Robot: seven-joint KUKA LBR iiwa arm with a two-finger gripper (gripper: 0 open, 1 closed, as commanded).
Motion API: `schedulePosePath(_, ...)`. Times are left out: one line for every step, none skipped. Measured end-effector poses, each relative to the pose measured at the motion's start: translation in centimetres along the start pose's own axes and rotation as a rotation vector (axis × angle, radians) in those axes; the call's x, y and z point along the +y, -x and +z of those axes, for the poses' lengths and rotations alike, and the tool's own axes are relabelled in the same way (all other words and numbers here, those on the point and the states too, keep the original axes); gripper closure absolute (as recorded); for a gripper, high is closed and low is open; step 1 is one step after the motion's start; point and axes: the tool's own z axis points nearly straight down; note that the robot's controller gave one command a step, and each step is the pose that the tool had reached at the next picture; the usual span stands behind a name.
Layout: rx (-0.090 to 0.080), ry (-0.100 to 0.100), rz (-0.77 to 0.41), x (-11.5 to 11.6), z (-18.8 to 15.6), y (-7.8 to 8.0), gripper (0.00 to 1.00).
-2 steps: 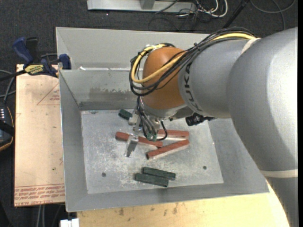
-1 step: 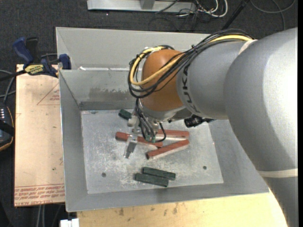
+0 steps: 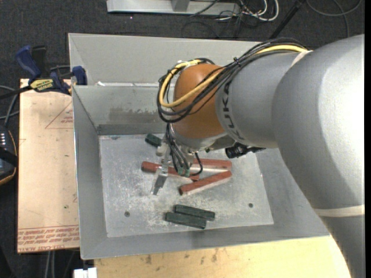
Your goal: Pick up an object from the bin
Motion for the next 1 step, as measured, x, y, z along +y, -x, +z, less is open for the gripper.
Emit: schedulePosePath(-0.005, 0.003, 0.061, -0.75, 4.27, -0.12, 0.0)
